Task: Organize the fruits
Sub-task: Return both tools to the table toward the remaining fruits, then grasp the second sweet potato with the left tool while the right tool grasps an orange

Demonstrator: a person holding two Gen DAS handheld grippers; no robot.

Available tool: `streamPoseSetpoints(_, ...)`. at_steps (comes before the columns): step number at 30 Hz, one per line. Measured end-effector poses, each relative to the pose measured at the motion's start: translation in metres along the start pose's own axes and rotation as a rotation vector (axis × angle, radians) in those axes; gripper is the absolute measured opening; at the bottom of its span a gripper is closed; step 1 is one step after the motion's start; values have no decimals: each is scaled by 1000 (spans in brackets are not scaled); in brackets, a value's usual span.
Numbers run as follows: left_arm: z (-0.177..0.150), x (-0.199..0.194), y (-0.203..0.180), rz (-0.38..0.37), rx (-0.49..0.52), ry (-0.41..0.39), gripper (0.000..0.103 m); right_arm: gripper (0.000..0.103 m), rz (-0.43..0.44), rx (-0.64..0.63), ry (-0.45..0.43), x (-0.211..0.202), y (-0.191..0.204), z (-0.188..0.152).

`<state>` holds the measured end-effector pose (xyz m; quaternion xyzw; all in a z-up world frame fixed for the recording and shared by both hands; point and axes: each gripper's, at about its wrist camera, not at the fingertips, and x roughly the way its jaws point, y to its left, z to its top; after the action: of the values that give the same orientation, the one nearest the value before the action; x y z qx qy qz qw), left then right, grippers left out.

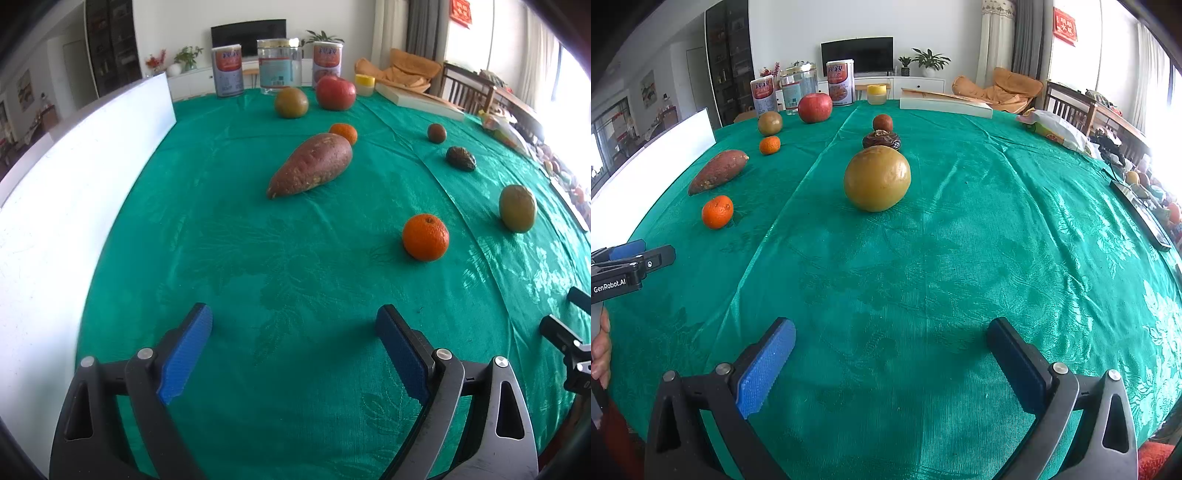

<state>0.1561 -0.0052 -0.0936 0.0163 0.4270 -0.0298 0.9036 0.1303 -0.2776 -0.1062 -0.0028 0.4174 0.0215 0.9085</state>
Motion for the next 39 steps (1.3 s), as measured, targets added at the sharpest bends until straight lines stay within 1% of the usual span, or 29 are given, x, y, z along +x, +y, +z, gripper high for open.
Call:
streamPoseSetpoints(8, 0, 0, 0, 0, 0, 0, 92, 103, -5, 3, 10, 0, 0, 1)
streamPoseSetpoints(13, 0, 1, 0, 0, 2, 1, 93, 103, -36, 43, 107, 2, 0, 10)
streamPoseSetpoints(16, 0, 1, 0, 0, 3, 1, 93, 103, -51, 28, 96, 4, 0, 12)
streamPoseSetpoints(20, 0, 1, -1, -1, 4, 2, 93, 103, -46, 59, 73, 6, -9, 11)
streamPoseSetpoints(25, 0, 1, -1, -4, 7, 5, 95, 103, -44, 42, 39, 6, -7, 9)
streamPoseSetpoints(27, 0, 2, -2, -13, 17, 12, 97, 103, -45, 41, 33, 6, -7, 9)
streamPoseSetpoints(29, 2, 3, -3, -40, 47, 24, 97, 103, -44, 39, 27, 6, -6, 8)
streamPoseSetpoints(31, 12, 7, -3, -75, 85, 67, 96, 103, -41, 36, 22, 5, -6, 8)
streamPoseSetpoints(32, 21, 8, -2, -89, 88, 78, 96, 103, -39, 34, 21, 5, -6, 7)
streamPoseSetpoints(35, 60, 7, 3, -104, 73, 57, 96, 103, -36, 31, 19, 5, -6, 7)
streamPoseSetpoints(37, 89, 15, 4, -131, 66, 75, 96, 103, -36, 31, 19, 5, -6, 7)
streamPoseSetpoints(39, 109, 30, 2, -132, 74, 109, 96, 103, -36, 31, 19, 5, -6, 7)
